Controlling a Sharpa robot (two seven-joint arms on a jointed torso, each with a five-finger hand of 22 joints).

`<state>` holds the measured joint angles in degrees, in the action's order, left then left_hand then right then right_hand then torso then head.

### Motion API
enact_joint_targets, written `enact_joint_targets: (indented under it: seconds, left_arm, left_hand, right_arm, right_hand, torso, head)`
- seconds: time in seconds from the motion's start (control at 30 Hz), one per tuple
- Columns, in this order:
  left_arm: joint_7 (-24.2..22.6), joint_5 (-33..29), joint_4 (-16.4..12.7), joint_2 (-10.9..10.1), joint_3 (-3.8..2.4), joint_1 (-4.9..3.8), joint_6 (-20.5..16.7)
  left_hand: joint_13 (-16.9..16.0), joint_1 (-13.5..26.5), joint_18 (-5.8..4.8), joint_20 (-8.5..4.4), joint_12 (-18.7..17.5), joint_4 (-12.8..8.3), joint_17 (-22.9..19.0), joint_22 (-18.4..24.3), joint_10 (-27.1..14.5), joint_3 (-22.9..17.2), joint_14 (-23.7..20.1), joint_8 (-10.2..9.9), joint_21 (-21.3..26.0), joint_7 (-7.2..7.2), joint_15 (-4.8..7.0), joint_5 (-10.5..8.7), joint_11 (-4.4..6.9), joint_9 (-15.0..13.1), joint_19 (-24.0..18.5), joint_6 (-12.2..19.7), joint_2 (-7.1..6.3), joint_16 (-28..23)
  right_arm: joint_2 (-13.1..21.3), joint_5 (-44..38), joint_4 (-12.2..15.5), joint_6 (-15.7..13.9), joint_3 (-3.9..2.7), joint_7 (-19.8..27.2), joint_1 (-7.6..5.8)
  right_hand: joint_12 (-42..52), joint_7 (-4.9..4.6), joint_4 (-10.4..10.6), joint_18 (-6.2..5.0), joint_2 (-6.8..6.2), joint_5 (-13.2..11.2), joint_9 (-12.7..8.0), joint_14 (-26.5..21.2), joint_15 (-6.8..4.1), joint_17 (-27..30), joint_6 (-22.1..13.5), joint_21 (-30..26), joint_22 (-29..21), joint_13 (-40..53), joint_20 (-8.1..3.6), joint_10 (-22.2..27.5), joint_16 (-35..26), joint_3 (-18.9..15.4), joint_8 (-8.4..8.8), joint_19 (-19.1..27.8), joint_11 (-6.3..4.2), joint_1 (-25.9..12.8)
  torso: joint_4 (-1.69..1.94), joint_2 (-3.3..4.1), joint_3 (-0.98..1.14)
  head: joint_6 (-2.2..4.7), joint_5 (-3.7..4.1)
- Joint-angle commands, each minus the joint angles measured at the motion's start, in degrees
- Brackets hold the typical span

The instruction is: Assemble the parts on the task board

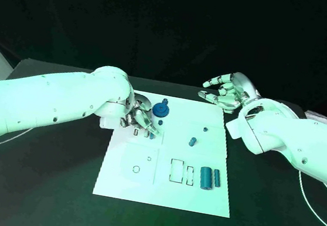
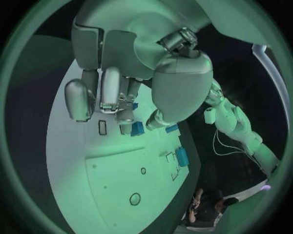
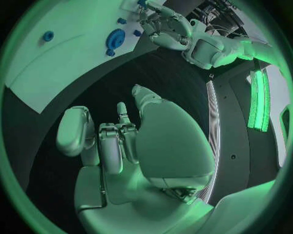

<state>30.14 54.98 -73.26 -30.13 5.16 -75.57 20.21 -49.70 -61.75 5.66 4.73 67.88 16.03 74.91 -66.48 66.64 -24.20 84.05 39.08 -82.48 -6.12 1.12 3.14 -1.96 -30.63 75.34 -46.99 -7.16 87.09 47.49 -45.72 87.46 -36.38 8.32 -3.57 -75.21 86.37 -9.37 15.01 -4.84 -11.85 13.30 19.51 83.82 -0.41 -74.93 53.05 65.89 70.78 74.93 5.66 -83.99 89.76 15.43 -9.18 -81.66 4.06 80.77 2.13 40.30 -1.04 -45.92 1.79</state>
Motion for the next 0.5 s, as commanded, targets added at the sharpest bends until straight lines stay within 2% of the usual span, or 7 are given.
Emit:
enact_joint_targets:
  seconds: [0.03, 0.3, 0.5]
  left_arm:
    - [0.0, -1.6, 0.3, 0.3, 0.0, 0.11, 1.3]
    - [0.0, -2.0, 0.9, 0.7, 0.03, 0.31, 1.3]
    - [-0.1, -4.3, 0.9, 0.5, 0.04, 0.37, 0.7]
  left_hand:
    - [-0.1, -0.5, -1.04, -0.01, -0.1, -0.2, 8.0, 0.0, -0.4, -0.2, 3.0, 0.2, -0.3, -0.01, 0.24, -0.11, -0.04, -0.1, 0.0, 0.2, -0.04, 0.2]
    - [-0.2, -1.1, -1.05, 0.01, 0.0, -0.3, 8.0, -0.1, -0.4, -0.6, 3.0, 0.2, -0.3, 0.02, 0.24, -0.1, -0.03, -0.4, 0.0, 0.3, 0.46, 0.2]
    - [-0.1, -4.0, -1.01, -0.05, 0.0, -1.5, 8.0, -0.1, -0.6, -3.2, 3.0, 0.0, -0.3, 0.24, 0.4, -0.09, 0.19, -1.4, -0.2, 0.4, 1.94, 0.2]
  right_arm:
    - [0.0, -0.7, 0.0, 0.9, -0.02, 0.1, -0.01]
    - [-0.1, -0.7, 0.1, 1.0, -0.02, 0.1, -0.01]
    - [-0.1, -0.7, 0.1, 1.1, -0.02, -0.1, 0.0]
  right_hand:
    - [-0.2, 0.15, 0.3, -0.29, -0.04, -0.1, -0.1, 5.9, 0.38, -14.0, -0.4, -0.4, -0.1, 12.0, -0.05, -2.7, -0.2, 0.0, 0.27, 0.4, 0.29, -0.5]
    - [-0.2, 0.15, 0.3, -0.29, -0.04, -0.1, -0.1, 5.9, 0.38, -14.0, -0.4, -0.4, -0.1, 12.0, -0.05, -2.7, -0.2, 0.0, 0.27, 0.4, 0.29, -0.5]
    - [-0.3, 0.13, 0.3, -0.29, 0.05, -0.1, -0.1, 5.9, 0.4, -14.1, -0.5, -0.4, 0.0, 12.0, -0.03, -2.6, -0.1, 0.1, 0.28, 0.4, 0.31, -0.5]
  torso:
    - [0.01, 0.0, 0.0]
    - [-0.04, 0.01, 0.01]
    - [0.04, -0.06, 0.08]
  head:
    - [-0.17, 0.02]
    - [-0.43, 0.08]
    - [-0.58, 0.14]
